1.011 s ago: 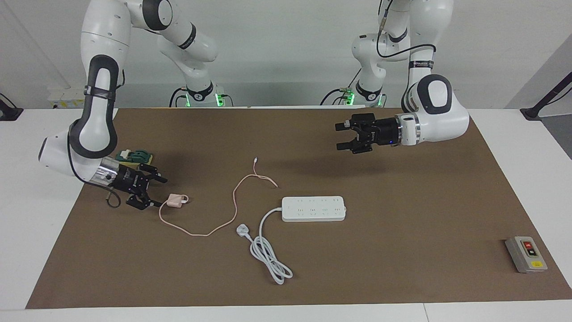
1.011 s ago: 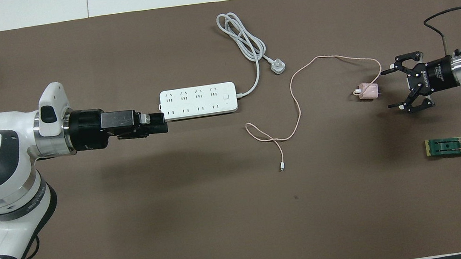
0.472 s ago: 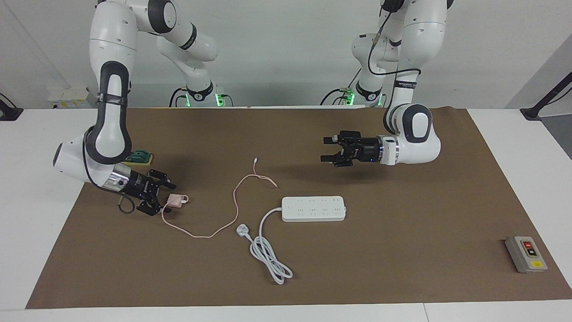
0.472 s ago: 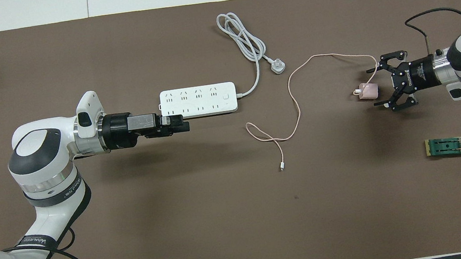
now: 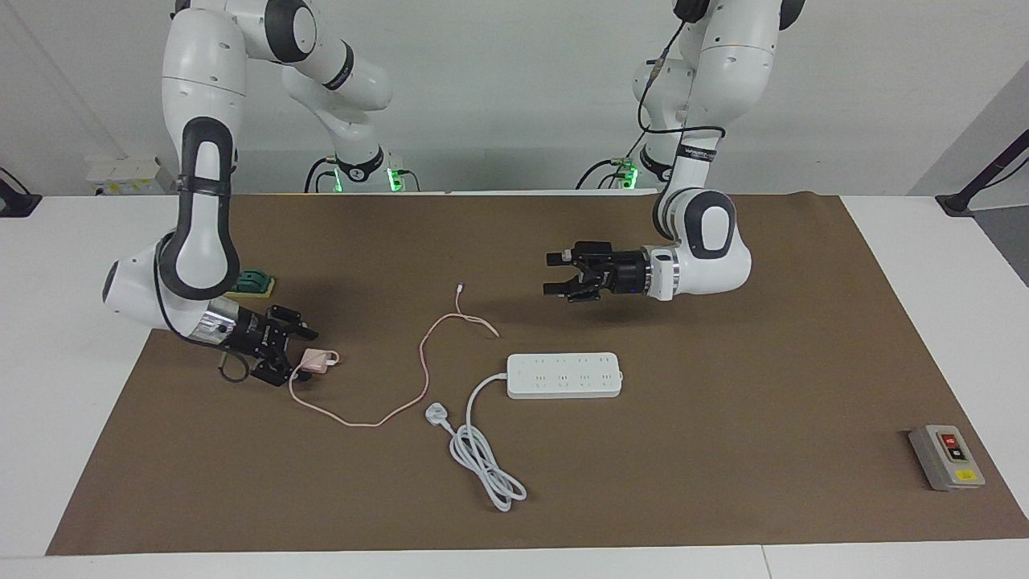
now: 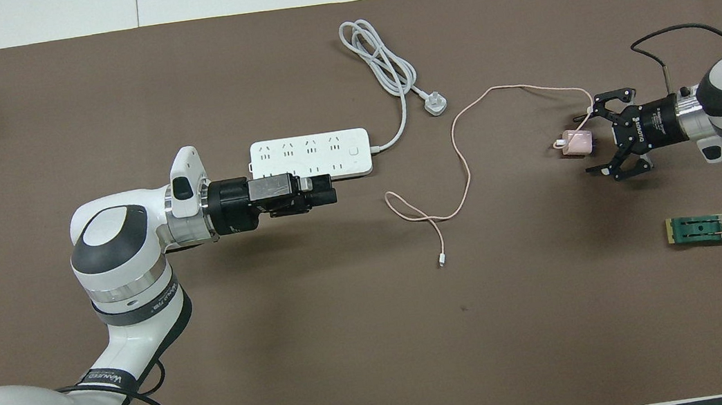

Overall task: Plug charger into power strip
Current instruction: 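Grasp the power strip end with the left gripper while the right gripper grasps the charger, then carry the pink charger with the right gripper toward the power strip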

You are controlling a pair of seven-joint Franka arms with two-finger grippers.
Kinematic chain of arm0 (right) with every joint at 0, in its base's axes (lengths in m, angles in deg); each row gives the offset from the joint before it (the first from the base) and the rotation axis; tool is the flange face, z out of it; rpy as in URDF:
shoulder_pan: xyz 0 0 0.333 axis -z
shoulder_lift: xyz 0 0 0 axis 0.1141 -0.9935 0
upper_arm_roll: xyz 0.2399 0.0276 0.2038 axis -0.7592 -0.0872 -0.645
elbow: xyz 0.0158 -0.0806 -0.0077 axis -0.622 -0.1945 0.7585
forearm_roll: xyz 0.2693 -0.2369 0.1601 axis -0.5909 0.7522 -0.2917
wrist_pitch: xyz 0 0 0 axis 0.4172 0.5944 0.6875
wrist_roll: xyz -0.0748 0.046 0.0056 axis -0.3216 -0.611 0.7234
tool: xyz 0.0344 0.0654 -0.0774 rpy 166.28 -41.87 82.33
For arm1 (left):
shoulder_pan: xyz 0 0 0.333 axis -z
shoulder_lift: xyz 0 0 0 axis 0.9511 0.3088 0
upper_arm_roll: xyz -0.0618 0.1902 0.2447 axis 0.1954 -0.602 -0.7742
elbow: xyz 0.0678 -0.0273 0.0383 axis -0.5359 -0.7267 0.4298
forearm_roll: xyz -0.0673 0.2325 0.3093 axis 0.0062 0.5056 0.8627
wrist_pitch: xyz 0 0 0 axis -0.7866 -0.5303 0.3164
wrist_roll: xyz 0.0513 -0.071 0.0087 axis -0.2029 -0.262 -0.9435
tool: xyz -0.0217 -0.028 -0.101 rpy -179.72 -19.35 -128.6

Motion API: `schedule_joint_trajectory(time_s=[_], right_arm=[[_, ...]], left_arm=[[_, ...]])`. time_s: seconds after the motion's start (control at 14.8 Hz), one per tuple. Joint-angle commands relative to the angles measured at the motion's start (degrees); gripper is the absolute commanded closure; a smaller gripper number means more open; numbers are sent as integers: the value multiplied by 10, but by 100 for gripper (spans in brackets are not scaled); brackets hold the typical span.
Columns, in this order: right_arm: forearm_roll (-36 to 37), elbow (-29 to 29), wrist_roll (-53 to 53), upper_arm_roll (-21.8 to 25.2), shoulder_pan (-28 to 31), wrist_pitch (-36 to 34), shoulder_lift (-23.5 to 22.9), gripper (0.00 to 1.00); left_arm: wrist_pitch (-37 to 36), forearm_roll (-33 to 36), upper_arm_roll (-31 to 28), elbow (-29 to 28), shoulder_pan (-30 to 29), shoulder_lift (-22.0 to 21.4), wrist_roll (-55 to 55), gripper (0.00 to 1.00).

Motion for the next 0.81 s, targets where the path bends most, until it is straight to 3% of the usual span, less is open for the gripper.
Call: schedule_joint_trajectory(time_s=[0.0, 0.13, 0.27, 0.4, 0.47, 0.74], right_arm=[[-24, -15, 27, -3, 5, 19, 3, 0], [-24, -18, 29, -3, 4, 23, 3, 5], [-25, -37, 52, -3, -1, 47, 5, 26], [-25, -40, 53, -4, -2, 51, 6, 80], [-26, -38, 53, -3, -3, 47, 6, 100], [-24, -33, 52, -5, -4, 45, 6, 100]], left_arm=[[9, -18, -8, -14, 13, -6, -1, 1], [27, -43, -8, -15, 35, -5, -2, 1], [39, -63, -8, -14, 48, -5, -2, 1], [41, -64, -9, -11, 50, -4, -4, 0], [41, -65, -9, -11, 50, -4, -5, 0], [42, -64, -9, -12, 49, -4, -4, 0]])
